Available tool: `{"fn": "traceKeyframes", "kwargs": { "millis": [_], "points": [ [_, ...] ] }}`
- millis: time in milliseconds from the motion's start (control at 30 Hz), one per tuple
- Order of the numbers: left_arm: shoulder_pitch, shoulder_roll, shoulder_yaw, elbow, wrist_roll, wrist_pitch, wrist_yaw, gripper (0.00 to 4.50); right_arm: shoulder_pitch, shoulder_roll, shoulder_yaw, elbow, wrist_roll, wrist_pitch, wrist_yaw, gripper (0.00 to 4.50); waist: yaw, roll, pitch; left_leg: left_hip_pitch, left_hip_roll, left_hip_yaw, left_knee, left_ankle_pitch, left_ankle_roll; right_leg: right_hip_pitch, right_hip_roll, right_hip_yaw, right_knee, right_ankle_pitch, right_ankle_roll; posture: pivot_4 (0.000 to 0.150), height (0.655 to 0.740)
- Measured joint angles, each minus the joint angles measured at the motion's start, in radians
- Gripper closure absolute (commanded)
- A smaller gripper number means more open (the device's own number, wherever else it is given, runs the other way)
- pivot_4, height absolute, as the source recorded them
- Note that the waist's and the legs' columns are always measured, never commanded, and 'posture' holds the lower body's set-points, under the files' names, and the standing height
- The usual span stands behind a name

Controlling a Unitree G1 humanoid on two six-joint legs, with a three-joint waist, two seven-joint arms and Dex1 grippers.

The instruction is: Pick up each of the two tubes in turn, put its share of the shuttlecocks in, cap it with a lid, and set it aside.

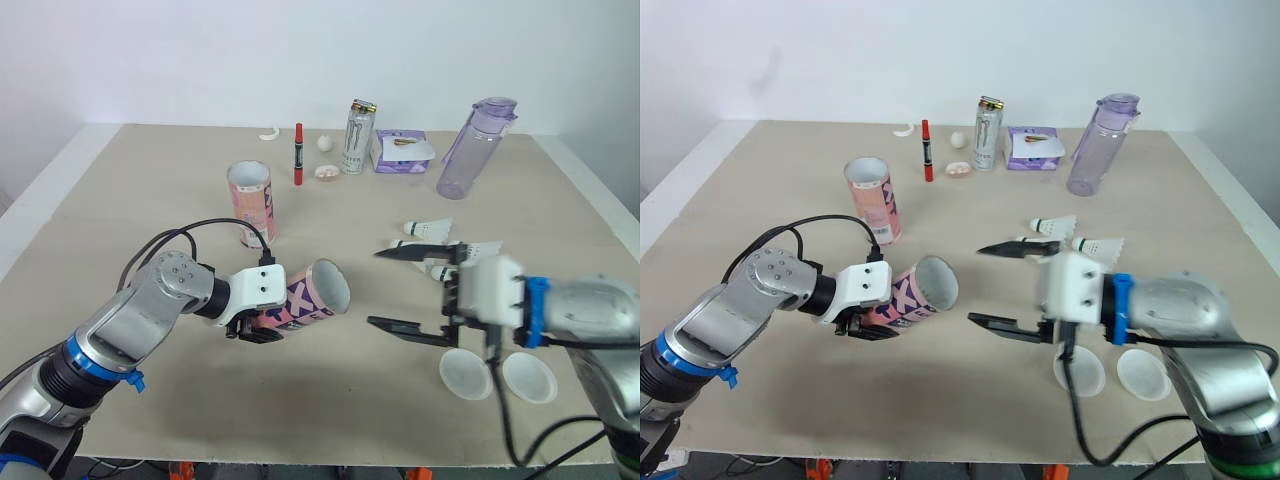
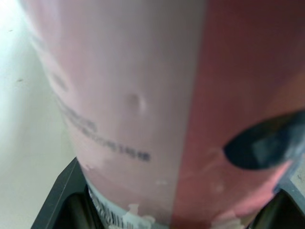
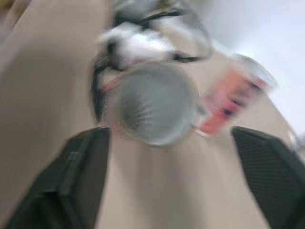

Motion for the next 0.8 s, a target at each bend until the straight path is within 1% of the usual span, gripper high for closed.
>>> {"fn": "traceKeyframes", "kwargs": {
  "millis": [33, 67, 100, 133, 200, 233, 267, 400, 500, 667, 800],
  "points": [
    [-0.002, 0.004, 0.000, 0.005, 0.001, 0.000, -0.001, 1.70, 0.026, 0.013, -0.059, -0.004, 0.080, 0.073, -0.053, 0.14, -0.002, 0.002, 0.000, 0.001, 0.000, 0.001, 0.000, 0.000, 0.000, 0.000, 0.000, 0.001, 0.000, 0.001, 0.001, 0.150, 0.7400],
    [-0.005, 0.003, -0.002, 0.008, 0.001, 0.000, 0.003, 1.70, 0.053, 0.032, -0.103, -0.008, 0.103, 0.096, -0.080, 0.14, -0.002, 0.002, 0.000, 0.001, 0.000, 0.000, 0.000, 0.000, 0.000, 0.001, 0.000, 0.000, 0.000, 0.001, 0.000, 0.150, 0.7400],
    [-0.005, -0.003, -0.005, 0.008, 0.001, -0.002, 0.006, 1.70, 0.105, 0.062, -0.169, 0.012, 0.114, 0.126, -0.123, 0.14, 0.000, -0.002, 0.000, 0.001, 0.000, -0.002, 0.001, 0.000, 0.000, 0.001, 0.000, -0.001, 0.000, 0.001, 0.000, 0.150, 0.7400],
    [-0.005, -0.002, -0.005, 0.009, 0.001, -0.004, 0.006, 1.70, 0.164, 0.087, -0.237, 0.089, 0.107, 0.158, -0.186, 0.14, -0.001, -0.004, 0.000, 0.001, 0.000, -0.002, 0.001, 0.000, 0.000, 0.001, 0.000, -0.001, 0.000, 0.001, 0.000, 0.150, 0.7400],
    [-0.004, 0.000, -0.005, 0.008, 0.001, -0.004, 0.004, 1.70, 0.202, 0.123, -0.283, 0.150, 0.087, 0.177, -0.257, 0.14, -0.002, -0.002, -0.001, 0.001, -0.001, 0.001, 0.001, 0.000, 0.000, 0.001, -0.001, 0.001, 0.000, 0.001, 0.000, 0.150, 0.7400],
    [-0.003, 0.000, -0.005, 0.008, 0.001, -0.004, 0.004, 1.70, 0.210, 0.126, -0.288, 0.167, 0.082, 0.182, -0.269, 0.14, -0.002, -0.001, -0.001, 0.001, -0.001, 0.002, 0.001, 0.000, 0.000, 0.000, -0.002, 0.001, 0.000, 0.001, 0.000, 0.150, 0.7400],
    [-0.003, 0.001, -0.005, 0.007, 0.001, -0.004, 0.005, 1.70, 0.236, 0.143, -0.293, 0.245, 0.046, 0.197, -0.323, 0.14, -0.003, 0.003, -0.001, 0.001, -0.001, 0.002, 0.001, 0.000, 0.000, 0.000, -0.001, 0.001, 0.000, 0.001, 0.000, 0.150, 0.7400],
    [-0.002, 0.001, -0.006, 0.006, 0.001, -0.002, 0.006, 1.70, 0.250, 0.143, -0.281, 0.292, 0.011, 0.180, -0.322, 0.14, -0.003, 0.005, -0.001, 0.001, -0.001, 0.002, 0.001, 0.000, 0.000, 0.000, -0.001, 0.002, 0.000, 0.001, 0.000, 0.150, 0.7400],
    [0.000, 0.001, -0.006, 0.000, 0.001, 0.002, 0.009, 1.70, 0.249, 0.164, -0.230, 0.362, -0.020, 0.175, -0.321, 0.14, -0.004, 0.005, -0.001, 0.001, -0.001, 0.003, 0.001, 0.000, 0.000, 0.000, -0.001, 0.002, 0.000, 0.001, 0.000, 0.150, 0.7400],
    [0.005, 0.001, -0.005, -0.010, 0.001, 0.008, 0.017, 1.70, 0.207, 0.168, -0.203, 0.398, -0.020, 0.192, -0.327, 0.14, -0.004, 0.005, -0.001, 0.001, -0.001, 0.002, 0.001, 0.000, 0.000, 0.000, -0.001, 0.002, 0.000, 0.001, 0.000, 0.150, 0.7400],
    [0.008, 0.001, -0.005, -0.019, 0.000, 0.017, 0.025, 1.70, 0.205, 0.173, -0.202, 0.408, -0.020, 0.201, -0.329, 0.14, -0.004, 0.005, -0.001, 0.001, -0.001, 0.002, 0.000, 0.000, 0.000, 0.000, -0.001, 0.002, 0.000, 0.000, 0.001, 0.150, 0.7400]
  ]
}}
